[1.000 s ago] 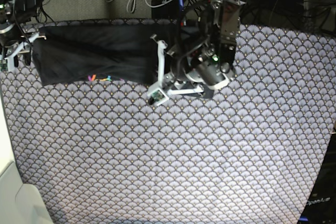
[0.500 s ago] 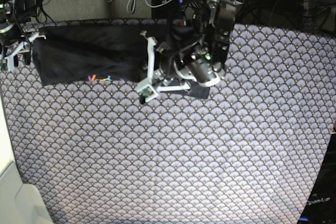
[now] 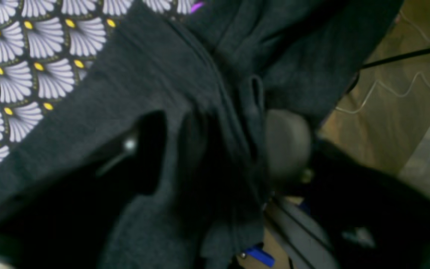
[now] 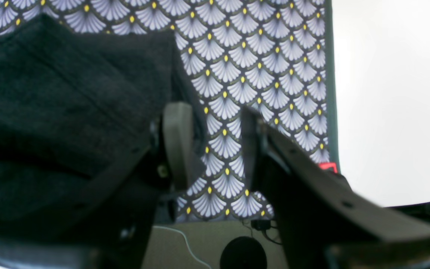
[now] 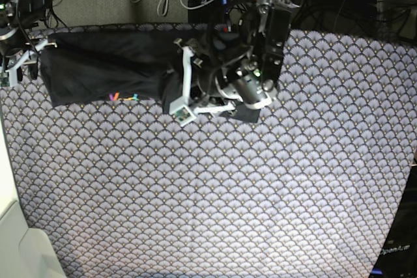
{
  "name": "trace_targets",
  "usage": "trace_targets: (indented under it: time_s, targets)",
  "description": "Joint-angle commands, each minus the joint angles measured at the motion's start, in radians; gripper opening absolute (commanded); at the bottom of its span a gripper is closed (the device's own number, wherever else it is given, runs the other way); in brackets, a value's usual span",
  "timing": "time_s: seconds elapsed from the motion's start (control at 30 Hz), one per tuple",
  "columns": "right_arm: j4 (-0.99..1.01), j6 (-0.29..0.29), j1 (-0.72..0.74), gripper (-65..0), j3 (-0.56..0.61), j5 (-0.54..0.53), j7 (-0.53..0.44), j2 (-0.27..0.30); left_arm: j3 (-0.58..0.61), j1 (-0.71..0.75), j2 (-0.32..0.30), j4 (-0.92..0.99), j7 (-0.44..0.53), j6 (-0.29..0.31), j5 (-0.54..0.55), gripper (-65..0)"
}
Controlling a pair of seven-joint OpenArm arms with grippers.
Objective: Fold the T-shirt properly
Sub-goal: 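Lower the folded end onto the shirt's middle with the left gripper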
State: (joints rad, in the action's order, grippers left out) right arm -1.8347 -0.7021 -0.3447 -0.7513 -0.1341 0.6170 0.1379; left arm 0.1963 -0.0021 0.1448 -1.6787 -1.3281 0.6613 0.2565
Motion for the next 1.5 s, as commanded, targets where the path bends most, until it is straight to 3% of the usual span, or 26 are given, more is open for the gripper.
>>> trace_targets:
  time_s: [0.0,0.13,0.43,0.67,0.83,1.17,1.47]
  targets:
    - [-0.021,0.004,-0.001,-42.1,-0.007,-0.006,-0.024,0.016,0.001,-0.012,0.012,-0.033,0.019,0.004,0.045,-13.1]
    - [-0.021,0.004,-0.001,-42.1,-0.007,-0.006,-0.024,0.016,0.001,-0.009,0.012,-0.077,0.009,0.004,0.076,-6.7]
    - [-0.021,0.004,0.005,-42.1,-0.007,-0.006,-0.024,0.016,0.012,-0.016,0.009,-0.097,-0.031,0.004,0.070,-6.5]
    - [-0.021,0.004,0.009,-42.1,-0.003,-0.006,-0.024,0.016,0.044,-0.045,-0.104,-0.090,-0.068,0.005,0.077,-6.5]
    - [-0.021,0.004,0.009,-42.1,-0.003,-0.006,-0.024,0.016,0.131,-0.037,-0.175,-0.102,-0.068,0.005,0.077,-6.5]
    - [-0.021,0.004,0.009,-42.1,-0.003,-0.006,-0.024,0.015,0.174,0.000,-0.150,-0.163,-0.068,0.005,0.077,-6.4]
    - [-0.021,0.004,0.009,-42.1,-0.001,-0.006,-0.024,0.016,0.242,0.001,-0.202,-0.179,-0.068,0.007,0.077,-6.5]
